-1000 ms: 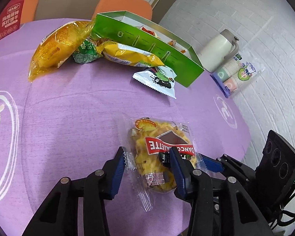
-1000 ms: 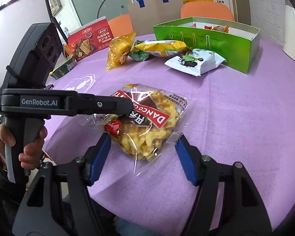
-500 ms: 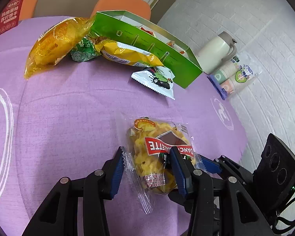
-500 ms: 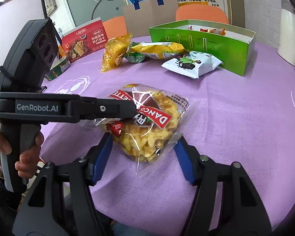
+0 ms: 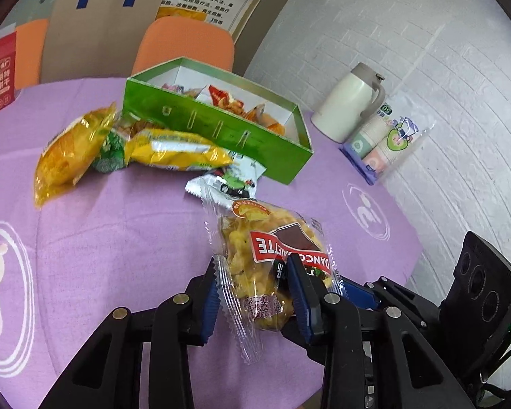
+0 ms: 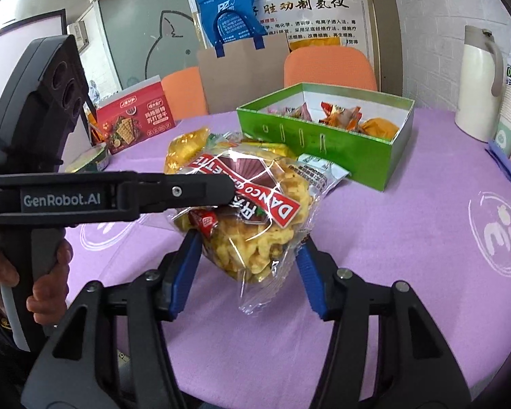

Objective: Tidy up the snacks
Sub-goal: 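Carry the Galette bag into the green box and open both tools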

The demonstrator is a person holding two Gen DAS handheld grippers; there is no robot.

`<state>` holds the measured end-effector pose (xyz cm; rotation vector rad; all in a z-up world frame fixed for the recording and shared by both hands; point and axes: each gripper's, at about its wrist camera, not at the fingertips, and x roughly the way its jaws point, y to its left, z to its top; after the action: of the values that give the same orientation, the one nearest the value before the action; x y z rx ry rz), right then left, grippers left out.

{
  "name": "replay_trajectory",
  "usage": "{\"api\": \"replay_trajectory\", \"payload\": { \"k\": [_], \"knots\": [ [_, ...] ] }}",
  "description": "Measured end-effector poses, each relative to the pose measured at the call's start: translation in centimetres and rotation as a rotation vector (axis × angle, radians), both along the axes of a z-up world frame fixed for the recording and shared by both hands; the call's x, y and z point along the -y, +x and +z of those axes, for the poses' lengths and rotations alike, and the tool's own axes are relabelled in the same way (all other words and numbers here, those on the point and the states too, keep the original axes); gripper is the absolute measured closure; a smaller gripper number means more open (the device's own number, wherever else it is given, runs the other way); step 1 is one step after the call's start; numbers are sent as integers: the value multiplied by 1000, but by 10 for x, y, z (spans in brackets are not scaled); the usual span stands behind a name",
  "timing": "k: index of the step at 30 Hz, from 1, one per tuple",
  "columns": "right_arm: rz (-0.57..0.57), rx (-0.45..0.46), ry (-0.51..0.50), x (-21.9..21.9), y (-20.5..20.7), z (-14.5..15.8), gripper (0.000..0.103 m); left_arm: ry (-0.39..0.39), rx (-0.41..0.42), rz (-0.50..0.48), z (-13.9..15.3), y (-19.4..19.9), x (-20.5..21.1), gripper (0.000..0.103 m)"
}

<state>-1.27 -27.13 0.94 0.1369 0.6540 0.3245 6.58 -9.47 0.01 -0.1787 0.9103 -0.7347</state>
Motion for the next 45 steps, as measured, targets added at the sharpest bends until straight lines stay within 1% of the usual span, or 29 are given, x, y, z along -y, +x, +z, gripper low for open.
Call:
{"api": "replay_trajectory", "payload": {
  "k": [3, 7, 11, 16, 20, 24, 32, 34, 37, 39, 40, 41, 42, 43, 45],
  "knots": [
    [-26, 31, 12, 11, 12, 13, 45, -6, 42, -14, 19, 11, 13, 66],
    [-50, 54, 41, 24, 31, 25, 45, -16, 77, -33, 40, 29, 30, 66],
    [-70, 64, 63, 36, 52, 31, 45, -22, 91, -41, 53, 50, 45, 66],
    [-104, 69, 71, 53, 81, 31, 45, -30, 89, -54, 61, 82, 63, 66],
    [-120, 64, 82, 67, 106, 27, 45, -40, 71, -64, 62, 111, 79, 66],
    [-134, 58, 82, 78, 130, 24, 45, -33, 62, -71, 58, 139, 96, 66],
    [-124, 49, 100, 92, 168, 11, 45, -31, 63, -70, 51, 182, 115, 66],
    [-120, 42, 87, 90, 176, 5, 44, -24, 60, -64, 46, 191, 117, 66],
    [-131, 27, 27, 87, 182, -1, 36, -8, 53, -50, 37, 202, 118, 66],
    [-158, 33, -35, 84, 181, -4, 14, 13, 55, -45, 31, 205, 118, 60],
    [-168, 40, -49, 84, 179, -5, 11, 25, 55, -42, 27, 205, 118, 47],
    [-172, 40, -52, 85, 178, -5, 10, 37, 56, -31, 24, 204, 117, 28],
    [-173, 37, -49, 86, 176, -6, 10, 43, 63, -6, 22, 202, 114, 20],
    [-176, 36, -44, 87, 174, -5, 9, 41, 72, 14, 21, 201, 111, 12],
    [-195, 40, -50, 88, 170, -4, 9, 40, 79, 36, 19, 199, 105, 10]
  ]
}}
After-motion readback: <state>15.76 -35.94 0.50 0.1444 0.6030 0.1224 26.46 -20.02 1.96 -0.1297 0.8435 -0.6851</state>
